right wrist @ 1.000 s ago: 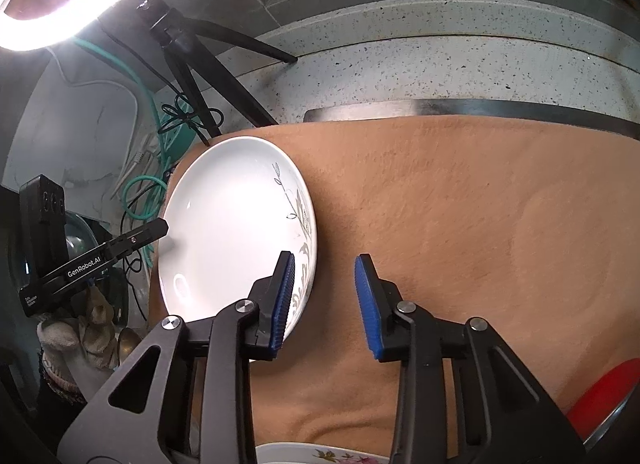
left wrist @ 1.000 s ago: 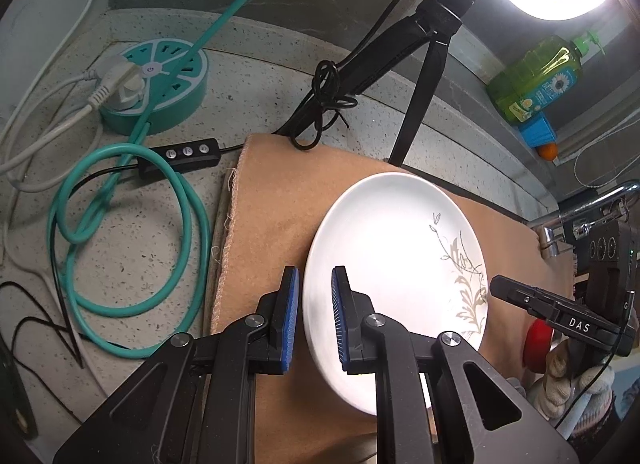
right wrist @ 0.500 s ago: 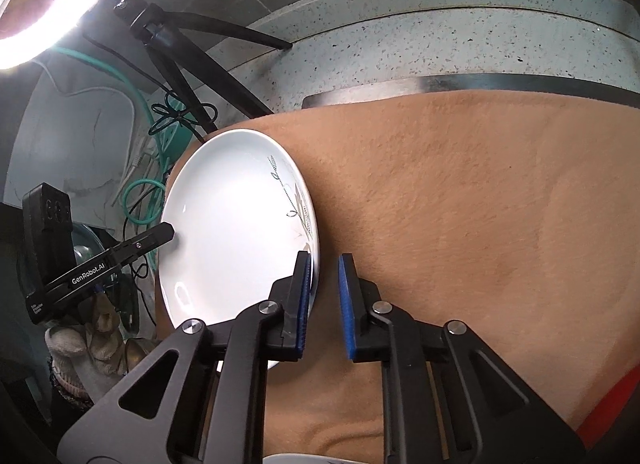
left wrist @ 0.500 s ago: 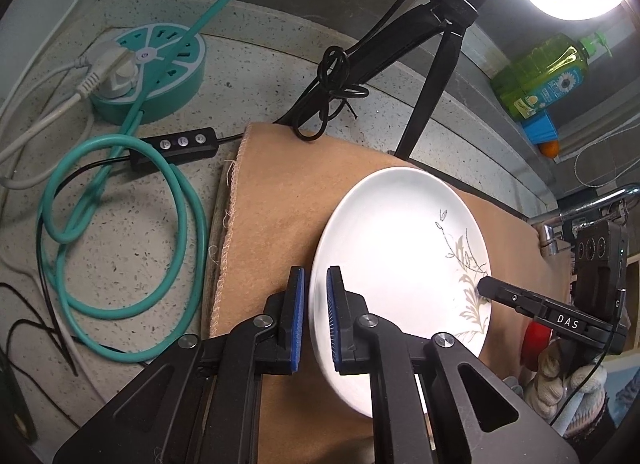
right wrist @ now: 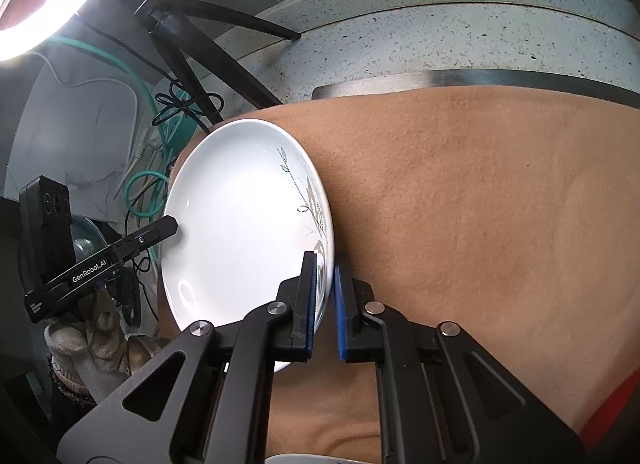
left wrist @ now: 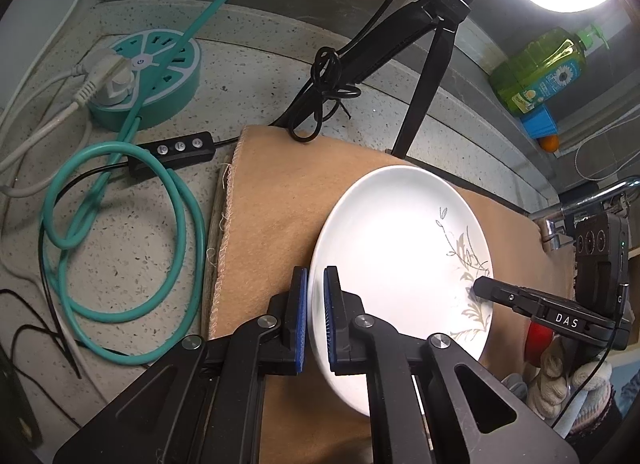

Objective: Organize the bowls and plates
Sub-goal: 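Lift and carry the leaf-pattern plate with the right gripper toward the stack, then lower the leaf-pattern plate onto the rose plate stack held by the left gripper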

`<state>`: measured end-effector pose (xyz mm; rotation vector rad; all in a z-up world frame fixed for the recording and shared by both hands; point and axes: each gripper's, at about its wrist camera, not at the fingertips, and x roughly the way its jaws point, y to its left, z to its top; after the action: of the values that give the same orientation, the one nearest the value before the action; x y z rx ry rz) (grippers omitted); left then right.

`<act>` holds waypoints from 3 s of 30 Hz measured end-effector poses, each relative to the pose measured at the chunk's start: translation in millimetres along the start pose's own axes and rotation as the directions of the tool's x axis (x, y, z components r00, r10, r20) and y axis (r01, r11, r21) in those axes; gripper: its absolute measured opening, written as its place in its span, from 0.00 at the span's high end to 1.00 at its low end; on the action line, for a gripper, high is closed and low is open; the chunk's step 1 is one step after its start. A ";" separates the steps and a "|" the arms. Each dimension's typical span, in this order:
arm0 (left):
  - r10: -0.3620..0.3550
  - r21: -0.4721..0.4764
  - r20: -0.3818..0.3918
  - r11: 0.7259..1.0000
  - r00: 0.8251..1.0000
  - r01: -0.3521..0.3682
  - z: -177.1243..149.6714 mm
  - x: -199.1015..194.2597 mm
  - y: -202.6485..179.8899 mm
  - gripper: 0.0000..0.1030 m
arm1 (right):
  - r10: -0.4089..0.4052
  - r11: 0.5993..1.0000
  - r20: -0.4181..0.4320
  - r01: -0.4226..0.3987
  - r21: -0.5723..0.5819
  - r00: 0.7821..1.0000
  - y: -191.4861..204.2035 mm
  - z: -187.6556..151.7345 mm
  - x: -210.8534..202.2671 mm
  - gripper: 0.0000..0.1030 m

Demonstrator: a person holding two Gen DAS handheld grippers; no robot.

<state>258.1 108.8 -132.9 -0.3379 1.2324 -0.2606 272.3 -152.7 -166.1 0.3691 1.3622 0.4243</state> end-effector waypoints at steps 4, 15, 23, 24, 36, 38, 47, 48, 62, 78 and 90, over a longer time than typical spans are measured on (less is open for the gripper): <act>-0.007 0.006 0.011 1.000 1.000 0.007 -0.5 -4.7 -5.3 0.94 | -0.003 1.000 0.003 0.003 0.011 1.000 -1.8 -2.3 -3.7 0.92; -0.031 0.027 0.036 0.999 0.999 0.030 -3.1 -20.3 -25.1 0.94 | 0.017 0.999 0.040 -0.018 0.034 0.999 -8.9 -11.4 -37.9 0.92; -0.051 0.053 0.052 0.997 0.997 0.048 -10.0 -31.6 -46.1 0.94 | 0.022 0.999 0.066 -0.024 0.032 0.998 -14.9 -24.6 -68.7 0.92; -0.053 0.058 0.054 0.997 0.997 0.050 -11.5 -33.3 -48.9 0.94 | 0.023 0.999 0.069 -0.025 0.032 0.997 -14.9 -25.9 -71.2 0.92; -0.078 0.101 0.062 0.992 0.995 0.072 -34.8 -48.0 -84.2 0.94 | 0.022 0.999 0.111 -0.026 0.033 0.994 -23.9 -52.8 -108.7 0.92; -0.083 0.106 0.065 0.991 0.994 0.075 -39.3 -51.5 -89.9 0.94 | 0.022 0.999 0.115 -0.026 0.034 0.993 -25.8 -57.0 -113.4 0.92; -0.094 0.126 0.073 0.988 0.993 0.084 -63.7 -65.7 -109.7 0.94 | 0.025 0.999 0.121 -0.028 0.028 0.992 -31.8 -84.4 -133.8 0.92; -0.095 0.126 0.072 0.988 0.993 0.086 -67.1 -66.4 -111.6 0.94 | 0.026 0.999 0.121 -0.030 0.028 0.992 -33.6 -88.8 -136.3 0.92; -0.104 0.137 0.029 0.986 0.994 0.100 -119.0 -64.5 -133.5 0.94 | 0.021 0.999 0.093 -0.026 0.043 0.995 -57.6 -142.8 -152.6 0.92; -0.090 0.116 -0.007 0.989 0.996 0.090 -165.7 -54.4 -147.6 0.94 | 0.002 0.999 0.013 -0.002 0.040 1.000 -81.8 -184.1 -149.2 0.92; -0.072 0.103 -0.042 0.992 0.997 0.076 -183.6 -44.2 -144.4 0.94 | -0.002 0.999 -0.025 0.004 0.051 1.000 -90.4 -196.6 -137.7 0.92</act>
<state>68.1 -28.1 -91.9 -0.2893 1.2398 -0.3954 64.5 -297.7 -126.4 0.4051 1.4001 0.3934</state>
